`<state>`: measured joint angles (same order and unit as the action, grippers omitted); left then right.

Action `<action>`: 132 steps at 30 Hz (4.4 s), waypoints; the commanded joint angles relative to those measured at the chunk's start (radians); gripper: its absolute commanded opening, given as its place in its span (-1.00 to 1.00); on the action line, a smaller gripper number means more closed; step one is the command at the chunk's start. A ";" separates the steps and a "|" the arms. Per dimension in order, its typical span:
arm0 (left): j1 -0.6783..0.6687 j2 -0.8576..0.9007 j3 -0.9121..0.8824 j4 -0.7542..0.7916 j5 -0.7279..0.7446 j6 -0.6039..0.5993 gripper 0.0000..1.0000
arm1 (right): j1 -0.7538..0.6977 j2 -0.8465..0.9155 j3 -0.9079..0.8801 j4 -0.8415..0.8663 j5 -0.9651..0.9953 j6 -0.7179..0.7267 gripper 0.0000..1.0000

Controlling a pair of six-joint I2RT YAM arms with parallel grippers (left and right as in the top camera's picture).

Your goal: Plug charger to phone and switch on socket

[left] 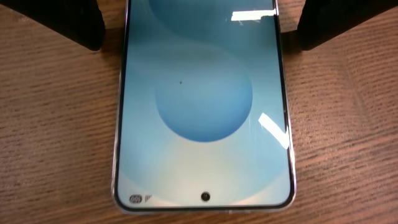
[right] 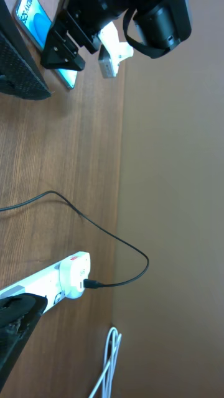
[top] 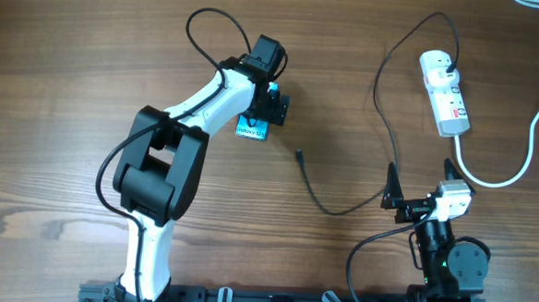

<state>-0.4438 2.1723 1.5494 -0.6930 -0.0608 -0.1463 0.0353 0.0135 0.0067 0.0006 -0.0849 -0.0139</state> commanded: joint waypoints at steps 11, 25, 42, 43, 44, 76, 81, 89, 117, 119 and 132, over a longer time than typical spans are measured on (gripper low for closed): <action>0.001 0.034 -0.027 -0.103 0.013 0.035 0.96 | 0.005 -0.004 -0.001 0.002 0.007 -0.012 1.00; 0.001 0.034 -0.027 -0.233 0.057 0.004 0.49 | 0.005 -0.004 -0.001 0.002 0.007 -0.012 1.00; 0.002 0.034 -0.027 -0.217 0.134 0.012 1.00 | 0.005 -0.004 -0.001 0.002 0.007 -0.012 0.99; 0.002 0.034 -0.027 -0.192 0.110 0.012 1.00 | 0.005 -0.004 -0.001 0.002 0.007 -0.012 0.99; 0.002 0.034 -0.027 -0.180 0.087 0.012 1.00 | 0.005 -0.004 -0.001 0.002 0.007 -0.012 1.00; 0.003 0.034 -0.027 -0.173 0.041 0.094 0.47 | 0.005 -0.004 -0.001 0.002 0.007 -0.012 0.99; 0.003 0.034 -0.027 -0.170 0.041 0.092 0.40 | 0.005 -0.004 -0.001 0.002 0.007 -0.012 0.99; 0.003 0.034 -0.027 -0.171 0.041 0.090 0.41 | 0.005 -0.004 -0.001 0.002 0.007 -0.012 1.00; 0.005 -0.272 0.022 -0.277 0.167 -0.206 0.41 | 0.005 -0.004 -0.001 0.002 0.007 -0.012 1.00; 0.023 -0.286 0.022 -0.280 0.293 -0.211 0.41 | 0.005 -0.004 -0.001 0.002 0.007 -0.012 0.99; 0.314 -0.293 0.022 -0.320 1.004 -0.251 0.34 | 0.005 -0.004 -0.001 0.002 0.007 -0.012 1.00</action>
<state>-0.1627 1.9190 1.5616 -0.9947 0.7948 -0.3882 0.0349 0.0135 0.0067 0.0006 -0.0845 -0.0139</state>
